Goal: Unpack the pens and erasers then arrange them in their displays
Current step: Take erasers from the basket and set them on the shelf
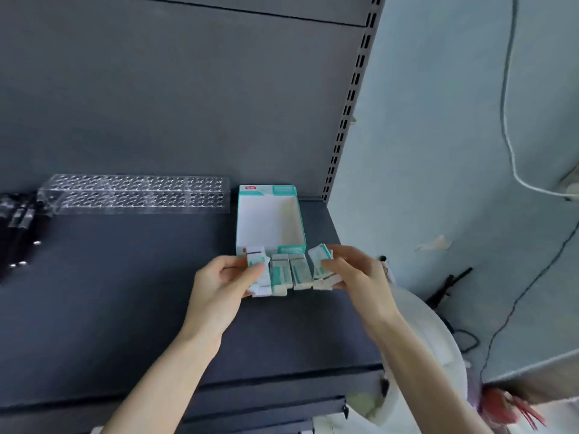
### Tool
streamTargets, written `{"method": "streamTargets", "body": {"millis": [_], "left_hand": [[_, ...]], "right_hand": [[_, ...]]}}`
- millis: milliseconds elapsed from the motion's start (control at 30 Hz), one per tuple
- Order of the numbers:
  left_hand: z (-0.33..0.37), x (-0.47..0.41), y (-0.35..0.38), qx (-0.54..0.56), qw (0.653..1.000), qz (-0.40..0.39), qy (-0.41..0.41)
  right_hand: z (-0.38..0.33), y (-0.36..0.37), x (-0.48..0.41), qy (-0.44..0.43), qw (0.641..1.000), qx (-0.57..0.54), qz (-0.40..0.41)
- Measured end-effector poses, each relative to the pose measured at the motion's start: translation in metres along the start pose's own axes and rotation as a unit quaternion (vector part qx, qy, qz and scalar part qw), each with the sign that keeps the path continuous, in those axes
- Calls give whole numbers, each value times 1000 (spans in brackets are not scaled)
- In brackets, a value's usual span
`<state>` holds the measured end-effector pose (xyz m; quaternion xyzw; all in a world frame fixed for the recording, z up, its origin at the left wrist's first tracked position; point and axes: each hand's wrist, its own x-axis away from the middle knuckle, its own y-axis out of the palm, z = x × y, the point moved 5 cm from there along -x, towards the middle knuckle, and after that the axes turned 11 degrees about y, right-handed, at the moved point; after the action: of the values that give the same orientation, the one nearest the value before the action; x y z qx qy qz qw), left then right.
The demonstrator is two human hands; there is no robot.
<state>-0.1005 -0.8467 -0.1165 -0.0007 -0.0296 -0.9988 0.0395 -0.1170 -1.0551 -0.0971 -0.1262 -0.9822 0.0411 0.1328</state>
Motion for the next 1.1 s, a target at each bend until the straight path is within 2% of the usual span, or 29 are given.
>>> {"method": "streamTargets", "body": {"millis": [167, 333, 500, 633, 1100], "left_hand": [[0, -2, -6, -75, 996, 39, 40], [-1, -8, 0, -164, 984, 31, 64], [3, -7, 5, -271, 954, 29, 123], [3, -5, 5, -373, 914, 25, 158], [13, -1, 5, -365, 917, -18, 160]], "right_hand": [[8, -3, -19, 8, 999, 36, -2], [21, 4, -30, 26, 995, 95, 28], [18, 8, -29, -17, 981, 185, 52], [17, 10, -23, -55, 960, 264, 72], [6, 12, -10, -114, 939, 316, 80]]}}
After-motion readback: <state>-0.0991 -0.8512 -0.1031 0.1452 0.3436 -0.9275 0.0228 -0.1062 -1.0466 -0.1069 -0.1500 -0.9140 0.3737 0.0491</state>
